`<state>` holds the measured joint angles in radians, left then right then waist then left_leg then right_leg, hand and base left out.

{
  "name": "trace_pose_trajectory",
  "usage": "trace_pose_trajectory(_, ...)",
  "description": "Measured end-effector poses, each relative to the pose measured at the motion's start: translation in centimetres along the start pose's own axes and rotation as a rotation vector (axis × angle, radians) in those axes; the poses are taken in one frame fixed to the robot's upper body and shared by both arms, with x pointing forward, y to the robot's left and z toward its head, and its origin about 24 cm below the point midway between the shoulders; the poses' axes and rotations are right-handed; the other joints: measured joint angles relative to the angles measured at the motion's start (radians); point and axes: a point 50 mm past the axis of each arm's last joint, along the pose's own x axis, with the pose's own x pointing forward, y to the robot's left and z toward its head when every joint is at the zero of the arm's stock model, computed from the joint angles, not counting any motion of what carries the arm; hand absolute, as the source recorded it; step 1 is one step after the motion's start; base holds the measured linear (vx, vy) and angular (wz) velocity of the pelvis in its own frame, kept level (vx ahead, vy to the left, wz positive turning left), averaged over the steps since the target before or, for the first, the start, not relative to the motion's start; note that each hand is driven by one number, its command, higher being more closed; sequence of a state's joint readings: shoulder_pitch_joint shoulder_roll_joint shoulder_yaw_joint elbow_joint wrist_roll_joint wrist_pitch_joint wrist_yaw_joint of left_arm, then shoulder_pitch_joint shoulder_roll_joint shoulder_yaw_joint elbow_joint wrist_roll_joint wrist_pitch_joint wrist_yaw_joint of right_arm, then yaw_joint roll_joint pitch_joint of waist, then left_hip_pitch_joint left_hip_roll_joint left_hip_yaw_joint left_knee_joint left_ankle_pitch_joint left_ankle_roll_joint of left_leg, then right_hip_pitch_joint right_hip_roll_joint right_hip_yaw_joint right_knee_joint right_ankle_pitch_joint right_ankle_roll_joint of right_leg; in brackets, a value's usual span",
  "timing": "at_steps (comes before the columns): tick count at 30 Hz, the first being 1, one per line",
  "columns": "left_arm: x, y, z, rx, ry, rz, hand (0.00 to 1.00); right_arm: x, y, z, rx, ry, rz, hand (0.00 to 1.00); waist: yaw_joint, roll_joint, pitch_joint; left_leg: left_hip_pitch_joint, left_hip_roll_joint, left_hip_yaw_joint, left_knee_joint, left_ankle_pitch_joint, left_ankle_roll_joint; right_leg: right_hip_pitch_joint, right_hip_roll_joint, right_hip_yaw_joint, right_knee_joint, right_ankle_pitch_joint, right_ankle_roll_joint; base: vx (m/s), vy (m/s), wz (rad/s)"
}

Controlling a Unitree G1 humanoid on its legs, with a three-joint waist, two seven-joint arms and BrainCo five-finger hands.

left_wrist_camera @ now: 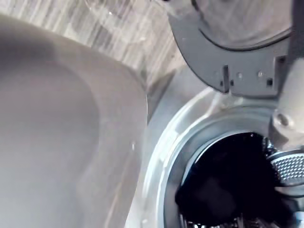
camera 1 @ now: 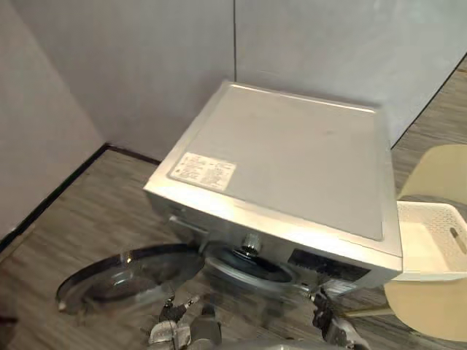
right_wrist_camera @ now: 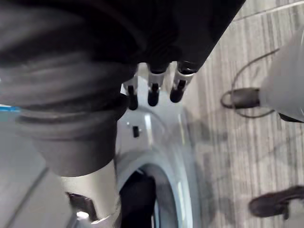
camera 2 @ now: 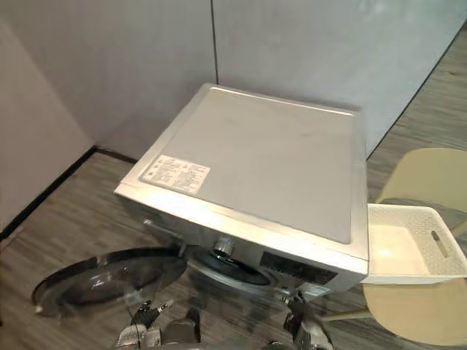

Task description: Pick up the laundry basket with both hands and put the clothes into the washing machine.

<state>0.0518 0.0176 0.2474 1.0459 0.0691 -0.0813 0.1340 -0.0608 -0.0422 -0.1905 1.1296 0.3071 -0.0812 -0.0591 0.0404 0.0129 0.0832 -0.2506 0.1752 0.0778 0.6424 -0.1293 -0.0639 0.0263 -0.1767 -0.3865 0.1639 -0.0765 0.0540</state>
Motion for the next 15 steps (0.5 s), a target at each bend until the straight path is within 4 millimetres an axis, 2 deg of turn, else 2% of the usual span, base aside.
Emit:
trace_pose_trajectory(1, -0.1, 0.0, -0.2, -0.003, -0.001, 0.001, 0.0, 0.0, -0.1, 0.1, -0.002, -0.007, 0.0, 0.0, -0.001, 0.006, 0.001, 0.013, 0.004, -0.001, 0.086, -0.014, -0.013, 0.004, -0.004, 0.008, 0.007, 0.001, 0.002, -0.27, 0.178, -0.26)
trace_pose_trajectory(2, -0.2, 0.2, -0.8, -0.003, 0.017, 0.002, 0.0, 0.0, -0.1, 0.4, -0.005, -0.025, 0.005, 0.0, -0.006, 0.021, -0.001, 0.044, 0.029, 0.002, 0.195, -0.004, -0.007, 0.008, -0.003, 0.025, 0.013, 0.009, 0.014, -0.17, 0.153, -0.21)
trace_pose_trajectory(3, -0.3, 0.2, -1.1, -0.006, 0.03, 0.002, 0.0, -0.1, -0.3, 0.3, -0.005, -0.024, 0.003, 0.0, -0.013, 0.03, -0.005, 0.07, 0.042, 0.002, 0.178, -0.007, -0.013, 0.007, 0.0, 0.032, 0.013, 0.016, 0.024, -0.17, 0.196, -0.06)
trace_pose_trajectory(4, -0.3, 0.1, -1.2, -0.007, 0.04, -0.002, 0.0, -0.1, -0.5, -0.1, -0.003, -0.011, -0.003, 0.0, -0.03, 0.033, -0.009, 0.095, 0.006, 0.023, 0.086, -0.035, -0.013, 0.001, -0.003, 0.036, -0.011, 0.031, 0.035, -0.13, 0.126, 0.18)
trace_pose_trajectory(5, -0.1, 0.7, -0.9, 0.01, 0.038, 0.005, 0.0, -0.2, -0.2, -0.7, -0.004, 0.018, 0.006, 0.0, -0.034, -0.002, -0.013, 0.141, -0.04, 0.0, -0.052, -0.038, -0.016, -0.013, 0.002, 0.071, -0.052, 0.045, 0.028, -0.12, 0.072, 0.33)
trace_pose_trajectory(6, 0.0, 0.8, -0.7, 0.009, 0.036, 0.009, 0.0, -0.2, -0.2, -0.9, -0.005, 0.028, 0.004, 0.0, -0.035, -0.014, -0.012, 0.165, -0.056, -0.017, -0.117, -0.039, -0.018, -0.013, 0.009, 0.089, -0.07, 0.061, 0.011, -0.13, -0.009, 0.52)
trace_pose_trajectory(7, 0.2, 0.7, -0.3, 0.003, 0.037, 0.009, 0.0, -0.2, -0.7, -1.1, -0.011, 0.048, -0.011, 0.0, -0.037, -0.016, -0.011, 0.195, -0.068, -0.055, -0.199, -0.057, -0.04, -0.003, 0.022, 0.085, -0.087, 0.102, -0.006, -0.15, 0.027, 0.56)
trace_pose_trajectory(8, 0.2, 0.5, -0.4, -0.006, 0.043, 0.003, 0.0, -0.1, -0.9, -1.0, -0.015, 0.053, -0.016, 0.0, -0.035, -0.001, -0.002, 0.219, -0.069, -0.071, -0.229, -0.076, -0.035, 0.01, 0.023, 0.078, -0.08, 0.108, 0.002, -0.16, 0.056, 0.54)
trace_pose_trajectory(9, 0.1, 0.2, -0.5, 0.002, 0.047, -0.009, 0.0, -0.1, -0.9, -1.0, -0.016, 0.051, -0.016, 0.0, -0.036, 0.002, 0.0, 0.227, -0.071, -0.073, -0.237, -0.077, -0.035, 0.014, 0.02, 0.071, -0.072, 0.108, 0.002, -0.25, 0.105, 0.4)
trace_pose_trajectory(10, 0.1, -0.2, 0.1, 0.055, 0.019, -0.035, 0.0, -0.1, -0.8, -0.7, -0.02, 0.042, -0.007, 0.0, -0.038, 0.012, -0.002, 0.252, -0.074, -0.07, -0.274, -0.084, -0.028, 0.004, 0.013, 0.062, -0.044, 0.108, 0.004, -0.26, 0.077, 0.27)
trace_pose_trajectory(12, 0.1, -1.1, 2.0, 0.1, -0.07, -0.074, 0.0, 0.1, -0.4, 0.1, -0.031, 0.019, 0.002, 0.0, -0.039, 0.024, 0.0, 0.258, -0.084, -0.073, -0.316, -0.123, -0.002, -0.026, -0.005, 0.065, -0.013, 0.085, 0.04, -0.32, 0.074, 0.03)
trace_pose_trajectory(13, -0.2, -1.9, 3.5, 0.107, -0.15, -0.103, 0.0, 0.2, -0.2, 0.5, -0.036, 0.006, 0.007, 0.0, -0.03, 0.007, -0.007, 0.237, -0.105, -0.059, -0.337, -0.112, -0.01, -0.075, -0.023, 0.098, 0.001, 0.087, 0.053, -0.46, 0.049, -0.37)
trace_pose_trajectory(15, -0.8, -2.8, 6.2, 0.09, -0.275, -0.135, 0.0, 0.1, -0.5, 0.5, -0.03, -0.007, -0.007, 0.0, -0.032, -0.013, -0.02, 0.215, -0.144, -0.038, -0.358, -0.093, 0.007, -0.129, -0.056, 0.143, -0.023, 0.109, 0.09, -0.3, 0.02, -0.5)
